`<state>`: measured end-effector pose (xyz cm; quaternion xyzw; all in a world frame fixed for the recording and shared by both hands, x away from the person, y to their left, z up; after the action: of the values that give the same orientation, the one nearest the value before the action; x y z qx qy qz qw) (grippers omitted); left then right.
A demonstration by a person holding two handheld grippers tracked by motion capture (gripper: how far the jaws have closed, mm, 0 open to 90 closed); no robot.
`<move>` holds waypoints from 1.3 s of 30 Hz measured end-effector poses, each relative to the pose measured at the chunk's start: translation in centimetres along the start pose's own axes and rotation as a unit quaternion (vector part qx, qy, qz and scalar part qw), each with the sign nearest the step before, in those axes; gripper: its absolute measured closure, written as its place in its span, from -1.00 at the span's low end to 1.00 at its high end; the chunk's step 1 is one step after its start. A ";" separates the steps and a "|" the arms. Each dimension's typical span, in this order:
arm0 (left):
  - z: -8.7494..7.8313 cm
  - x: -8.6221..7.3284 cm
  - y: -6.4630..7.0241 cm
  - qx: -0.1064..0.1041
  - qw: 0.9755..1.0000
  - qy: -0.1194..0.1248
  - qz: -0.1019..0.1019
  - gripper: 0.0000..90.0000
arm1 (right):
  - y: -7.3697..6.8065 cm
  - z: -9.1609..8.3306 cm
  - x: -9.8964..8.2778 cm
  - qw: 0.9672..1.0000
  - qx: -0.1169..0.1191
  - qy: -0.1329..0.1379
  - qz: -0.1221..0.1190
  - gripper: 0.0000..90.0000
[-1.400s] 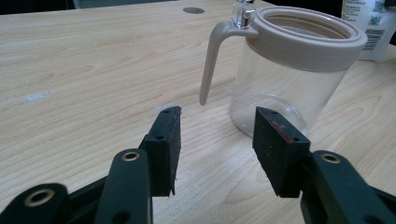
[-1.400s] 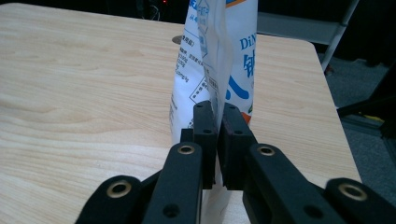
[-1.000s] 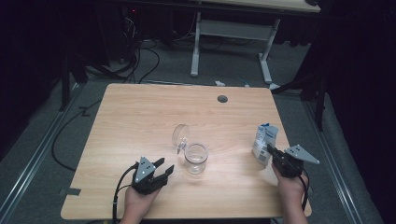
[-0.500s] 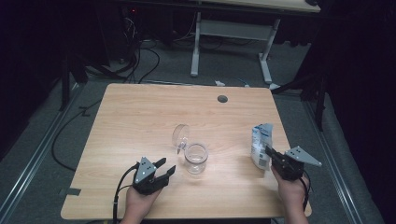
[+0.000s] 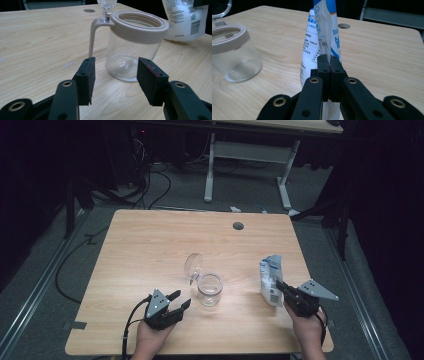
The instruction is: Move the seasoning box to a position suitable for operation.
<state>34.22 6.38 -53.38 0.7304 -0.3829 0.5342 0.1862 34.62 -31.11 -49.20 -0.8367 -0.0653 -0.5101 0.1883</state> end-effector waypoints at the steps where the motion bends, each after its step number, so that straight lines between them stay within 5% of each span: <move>1: 0.0 0.0 0.1 -0.001 1.000 0.002 0.001 0.12 | -0.5 0.2 -0.1 1.000 0.004 -0.004 -0.003 0.99; 8: 0.2 0.5 1.3 -0.013 1.000 0.006 0.021 0.11 | -2.1 0.4 -0.4 1.000 0.023 -0.009 -0.008 0.99; 23: 0.6 1.1 2.5 -0.031 0.999 0.020 0.026 0.12 | -4.8 0.9 -0.6 0.998 0.049 -0.019 -0.019 0.99; 27: 1.5 1.4 2.9 -0.044 0.998 0.006 0.055 0.10 | -4.8 0.9 -0.3 0.998 0.050 -0.024 -0.012 0.99; 33: 1.5 0.6 3.6 -0.068 0.996 0.020 0.057 0.08 | -5.5 0.9 -0.1 0.997 0.032 -0.069 -0.020 0.99; 35: 1.2 0.6 3.9 -0.072 0.995 0.020 0.072 0.07 | -5.7 0.7 0.1 0.996 0.027 -0.086 -0.022 0.99; 39: 0.8 0.7 3.8 -0.079 0.995 0.032 0.056 0.07 | -6.2 0.6 0.6 0.993 0.016 -0.117 -0.029 0.99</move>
<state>31.97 3.21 -53.58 0.6732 -0.4578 0.5351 0.2255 33.49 -25.26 -47.37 -0.8854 -0.1199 -0.4124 0.1778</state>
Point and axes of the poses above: each handheld gripper's, and its own axes: z roughly forward along the jaws, x roughly out of its top, y roughly to its right, the point moved 5 cm from there along z, roughly forward along the jaws, and after that the axes turned 15 degrees about z, right-handed, at the moved point
